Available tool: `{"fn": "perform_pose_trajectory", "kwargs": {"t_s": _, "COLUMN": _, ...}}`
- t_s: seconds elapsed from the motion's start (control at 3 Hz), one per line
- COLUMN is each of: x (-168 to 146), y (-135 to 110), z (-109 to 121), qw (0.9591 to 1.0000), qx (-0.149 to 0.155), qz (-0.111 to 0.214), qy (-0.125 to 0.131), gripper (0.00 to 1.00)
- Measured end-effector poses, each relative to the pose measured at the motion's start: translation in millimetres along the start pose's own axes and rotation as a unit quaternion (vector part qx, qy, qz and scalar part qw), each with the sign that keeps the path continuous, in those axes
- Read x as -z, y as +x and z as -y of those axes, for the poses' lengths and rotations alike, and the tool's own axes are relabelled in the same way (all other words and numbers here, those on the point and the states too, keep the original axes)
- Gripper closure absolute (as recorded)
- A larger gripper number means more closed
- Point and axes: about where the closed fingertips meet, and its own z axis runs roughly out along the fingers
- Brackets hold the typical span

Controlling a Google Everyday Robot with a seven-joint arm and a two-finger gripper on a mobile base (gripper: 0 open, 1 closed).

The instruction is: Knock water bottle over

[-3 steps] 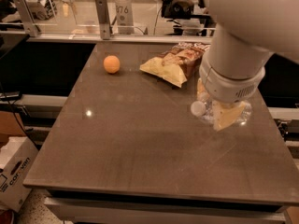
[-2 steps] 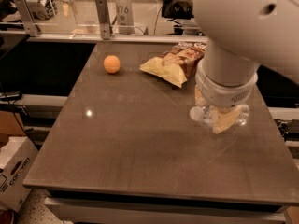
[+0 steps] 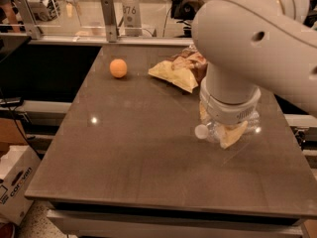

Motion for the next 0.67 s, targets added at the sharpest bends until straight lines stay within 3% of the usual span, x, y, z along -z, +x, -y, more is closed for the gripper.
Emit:
{"fn": "perform_pose_trajectory", "kwargs": {"t_s": 0.33, "x": -7.4, "y": -6.0, "z": -2.7, "qw": 0.9998, "qx": 0.015, "qz": 0.007, "qy": -0.005, "gripper": 0.15}}
{"fn": "perform_pose_trajectory", "kwargs": {"t_s": 0.67, "x": -12.4, "y": -11.4, "z": -5.5, "qw": 0.9994, "qx": 0.028, "qz": 0.018, "qy": -0.01, "gripper": 0.0}}
